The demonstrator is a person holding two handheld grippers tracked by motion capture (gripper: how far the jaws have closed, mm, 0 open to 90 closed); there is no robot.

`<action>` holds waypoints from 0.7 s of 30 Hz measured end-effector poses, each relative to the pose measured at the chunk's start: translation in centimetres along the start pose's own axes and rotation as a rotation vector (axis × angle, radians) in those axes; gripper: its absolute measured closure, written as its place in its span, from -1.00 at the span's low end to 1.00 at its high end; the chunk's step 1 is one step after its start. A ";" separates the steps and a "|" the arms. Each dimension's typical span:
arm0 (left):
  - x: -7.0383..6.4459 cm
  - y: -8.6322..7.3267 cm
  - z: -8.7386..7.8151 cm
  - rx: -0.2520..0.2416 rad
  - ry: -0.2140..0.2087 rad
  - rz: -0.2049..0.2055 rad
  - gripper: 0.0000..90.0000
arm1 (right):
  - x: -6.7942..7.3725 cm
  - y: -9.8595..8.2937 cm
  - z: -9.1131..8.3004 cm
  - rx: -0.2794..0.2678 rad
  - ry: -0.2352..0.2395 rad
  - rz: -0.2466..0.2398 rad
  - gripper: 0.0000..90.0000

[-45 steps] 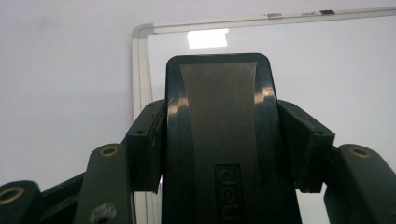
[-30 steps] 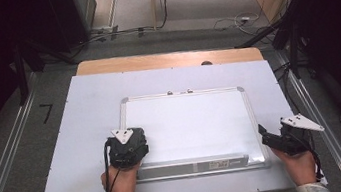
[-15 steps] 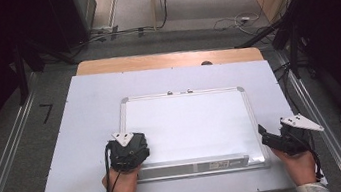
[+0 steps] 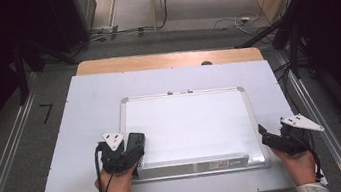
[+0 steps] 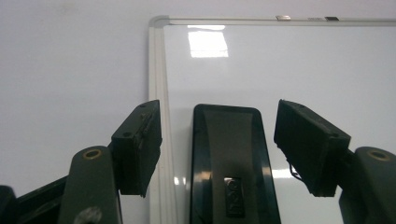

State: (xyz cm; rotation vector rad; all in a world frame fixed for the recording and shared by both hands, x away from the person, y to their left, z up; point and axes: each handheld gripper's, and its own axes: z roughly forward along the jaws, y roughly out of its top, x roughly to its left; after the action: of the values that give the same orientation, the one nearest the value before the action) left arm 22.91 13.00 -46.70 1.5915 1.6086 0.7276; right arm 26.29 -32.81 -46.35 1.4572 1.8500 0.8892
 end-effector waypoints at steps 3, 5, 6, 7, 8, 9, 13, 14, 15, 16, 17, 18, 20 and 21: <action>0.6 0.2 -0.4 -0.017 0.014 -0.014 -0.31 | 0.0 0.0 0.0 0.000 -0.001 0.002 -0.59; 1.1 0.3 -0.7 -0.031 0.025 -0.026 -0.31 | 0.0 0.0 -0.1 -0.001 -0.001 0.004 -0.59; 1.3 0.4 -0.8 -0.037 0.029 -0.034 -0.31 | 0.0 0.0 -0.1 0.000 -0.002 0.003 -0.59; 1.6 0.4 -0.9 -0.041 0.035 -0.038 -0.31 | 0.0 0.0 0.0 0.001 -0.001 0.001 -0.59; 1.9 0.5 -1.0 -0.046 0.041 -0.044 -0.31 | 0.0 0.0 0.0 0.001 -0.001 0.000 -0.59; 2.1 0.5 -1.1 -0.049 0.043 -0.051 -0.31 | 0.0 0.0 0.0 0.001 -0.001 0.000 -0.59; 2.8 0.5 -1.5 -0.063 0.065 -0.060 -0.33 | 0.0 0.0 -0.1 0.001 -0.003 0.001 -0.59; 3.0 0.5 -1.5 -0.067 0.066 -0.064 -0.33 | 0.0 0.0 -0.1 0.001 -0.003 0.001 -0.59; 3.1 0.6 -1.6 -0.066 0.070 -0.067 -0.34 | 0.0 0.0 -0.1 0.001 -0.003 0.001 -0.59; 3.3 0.6 -1.6 -0.072 0.073 -0.072 -0.35 | 0.0 0.0 -0.1 0.002 -0.003 0.001 -0.59; 3.4 0.6 -1.7 -0.069 0.077 -0.074 -0.35 | 0.0 0.0 -0.1 0.003 -0.003 0.002 -0.59; 3.6 0.5 -1.7 -0.069 0.080 -0.077 -0.35 | 0.0 0.0 -0.1 0.002 -0.004 0.002 -0.59; 3.8 0.5 -1.8 -0.069 0.083 -0.081 -0.35 | 0.0 0.0 -0.1 0.001 -0.004 0.002 -0.59; 3.9 0.5 -1.8 -0.068 0.085 -0.082 -0.35 | 0.0 0.0 -0.1 0.001 -0.003 0.002 -0.59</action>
State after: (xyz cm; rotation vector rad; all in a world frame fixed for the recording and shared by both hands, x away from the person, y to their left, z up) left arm 21.92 17.12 -45.77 1.4547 1.6818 0.8065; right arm 26.24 -32.82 -46.33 1.4604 1.8471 0.8863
